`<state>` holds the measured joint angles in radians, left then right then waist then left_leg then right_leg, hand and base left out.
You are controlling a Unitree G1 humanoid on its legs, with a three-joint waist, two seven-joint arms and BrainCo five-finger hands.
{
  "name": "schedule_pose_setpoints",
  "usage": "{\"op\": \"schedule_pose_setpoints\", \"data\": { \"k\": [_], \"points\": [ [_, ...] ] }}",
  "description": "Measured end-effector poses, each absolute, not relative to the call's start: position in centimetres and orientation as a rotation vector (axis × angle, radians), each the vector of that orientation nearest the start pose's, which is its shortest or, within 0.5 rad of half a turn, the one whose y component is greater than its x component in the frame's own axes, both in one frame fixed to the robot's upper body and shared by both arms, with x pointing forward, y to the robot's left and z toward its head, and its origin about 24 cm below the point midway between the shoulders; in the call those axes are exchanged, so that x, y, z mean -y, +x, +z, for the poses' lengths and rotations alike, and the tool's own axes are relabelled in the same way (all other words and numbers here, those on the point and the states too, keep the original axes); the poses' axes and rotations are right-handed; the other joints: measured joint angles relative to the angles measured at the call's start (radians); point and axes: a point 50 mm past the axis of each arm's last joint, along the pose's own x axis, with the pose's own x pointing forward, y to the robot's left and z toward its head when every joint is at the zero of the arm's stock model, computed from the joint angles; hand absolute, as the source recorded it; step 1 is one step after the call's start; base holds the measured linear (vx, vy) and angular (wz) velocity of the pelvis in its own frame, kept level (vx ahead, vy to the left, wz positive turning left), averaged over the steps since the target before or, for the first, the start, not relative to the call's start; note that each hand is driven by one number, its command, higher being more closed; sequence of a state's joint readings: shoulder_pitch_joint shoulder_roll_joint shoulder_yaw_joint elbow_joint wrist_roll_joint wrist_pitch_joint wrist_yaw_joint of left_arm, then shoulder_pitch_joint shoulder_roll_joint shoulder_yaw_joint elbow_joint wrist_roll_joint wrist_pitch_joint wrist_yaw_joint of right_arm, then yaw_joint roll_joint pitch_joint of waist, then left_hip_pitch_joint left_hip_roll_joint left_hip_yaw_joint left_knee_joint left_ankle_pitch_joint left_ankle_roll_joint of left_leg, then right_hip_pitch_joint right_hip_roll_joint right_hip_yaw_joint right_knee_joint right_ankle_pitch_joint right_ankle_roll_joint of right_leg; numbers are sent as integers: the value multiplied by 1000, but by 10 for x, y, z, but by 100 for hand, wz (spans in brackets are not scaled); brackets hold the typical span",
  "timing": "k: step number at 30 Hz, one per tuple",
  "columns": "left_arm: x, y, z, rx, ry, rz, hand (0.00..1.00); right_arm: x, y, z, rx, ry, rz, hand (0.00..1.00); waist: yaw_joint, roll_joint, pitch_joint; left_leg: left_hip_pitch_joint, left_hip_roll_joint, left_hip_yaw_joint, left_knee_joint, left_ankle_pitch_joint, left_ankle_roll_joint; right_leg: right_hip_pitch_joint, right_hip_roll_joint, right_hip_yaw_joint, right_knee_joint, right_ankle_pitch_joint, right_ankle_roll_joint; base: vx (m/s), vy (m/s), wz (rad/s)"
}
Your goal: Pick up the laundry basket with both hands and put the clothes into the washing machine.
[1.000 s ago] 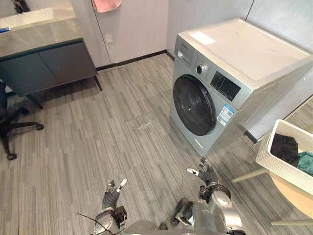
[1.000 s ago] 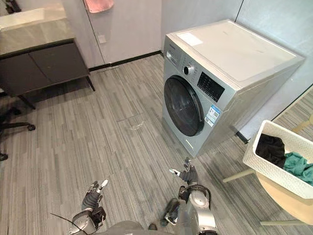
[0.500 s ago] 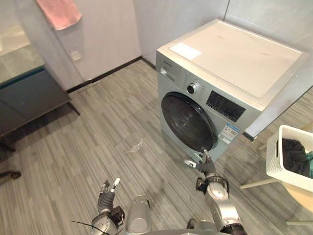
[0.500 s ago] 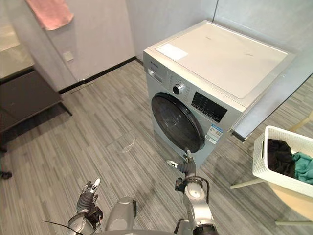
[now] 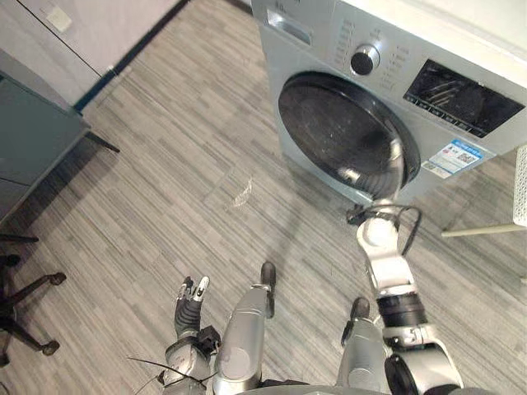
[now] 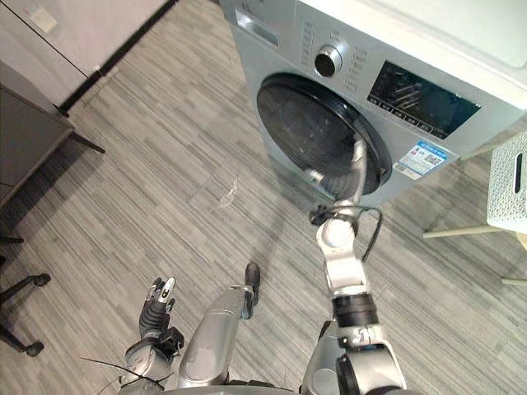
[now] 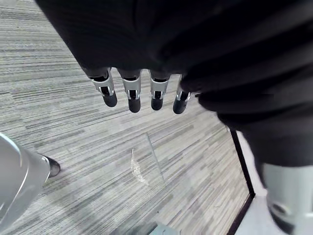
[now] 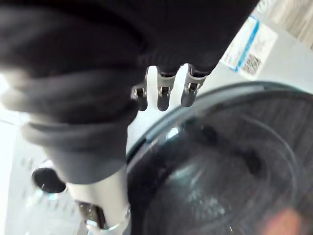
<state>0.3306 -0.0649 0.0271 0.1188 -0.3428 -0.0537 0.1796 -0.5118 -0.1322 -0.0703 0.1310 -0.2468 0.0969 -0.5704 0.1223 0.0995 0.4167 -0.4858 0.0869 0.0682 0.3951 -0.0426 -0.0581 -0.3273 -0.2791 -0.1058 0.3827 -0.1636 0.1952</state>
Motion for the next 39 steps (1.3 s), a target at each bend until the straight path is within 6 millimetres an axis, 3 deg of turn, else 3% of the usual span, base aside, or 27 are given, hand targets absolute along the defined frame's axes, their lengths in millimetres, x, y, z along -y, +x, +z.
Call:
{"op": "schedule_pose_setpoints", "data": {
  "k": [3,6,14,18,21,25,27,30,34,35,39],
  "points": [
    [-166,175,-48,-372,-373,372,0,208,329,182,421,-233,-764,0,0,-1,13,-8,-1,1,-12,2,2,-14,-1,-3,0,0,0,99,-36,0],
    [-164,186,-44,-350,-376,370,0,221,326,188,422,-196,-874,0,0,-2,32,-10,-4,1,-35,10,2,-23,-2,-5,-2,0,0,61,-26,2],
    [-160,200,-40,-332,-377,359,0,237,317,208,458,-131,-1019,0,-2,-1,65,-15,-17,-40,-116,65,-6,-28,-4,-52,-19,5,-7,10,-26,15],
    [-156,201,-40,-332,-389,346,0,242,322,213,454,-168,-984,0,-1,-1,65,-31,-16,-46,-129,83,-5,-47,0,-57,-21,21,-15,-18,-1,4],
    [-155,206,-36,-313,-418,341,0,245,336,214,427,-184,-824,0,-3,-1,65,-40,-15,-46,-156,102,-7,-58,5,-55,-42,40,-19,-80,6,-2],
    [-153,210,-34,-307,-426,283,0,251,363,234,367,-128,-358,0,-4,-7,75,-61,-2,-59,-209,151,-15,-88,27,-60,-62,66,-27,-107,-11,-1],
    [-149,210,-36,-322,-431,237,0,246,367,240,335,-202,-139,0,-6,-17,81,-60,16,-64,-232,174,-25,-96,45,-63,-67,73,-34,-88,-64,-9],
    [-147,210,-37,-331,-430,201,0,230,371,236,278,-294,51,0,-2,-18,82,-41,25,-73,-274,202,-33,-95,62,-72,-66,75,-37,-32,-68,-1],
    [-138,208,-44,-366,-434,145,0,195,370,200,144,-323,383,0,1,-21,80,4,46,-92,-358,258,-40,-87,86,-87,-58,70,-53,21,-103,3],
    [-137,208,-44,-366,-435,139,0,194,370,197,133,-320,394,0,2,-21,80,6,46,-92,-361,258,-40,-86,87,-87,-57,70,-54,24,-101,3],
    [-127,212,-38,-342,-433,49,0,180,364,140,-84,-220,520,0,20,-20,80,10,49,-123,-376,269,-51,-76,92,-113,-53,63,-63,17,-59,14]
  ]
}}
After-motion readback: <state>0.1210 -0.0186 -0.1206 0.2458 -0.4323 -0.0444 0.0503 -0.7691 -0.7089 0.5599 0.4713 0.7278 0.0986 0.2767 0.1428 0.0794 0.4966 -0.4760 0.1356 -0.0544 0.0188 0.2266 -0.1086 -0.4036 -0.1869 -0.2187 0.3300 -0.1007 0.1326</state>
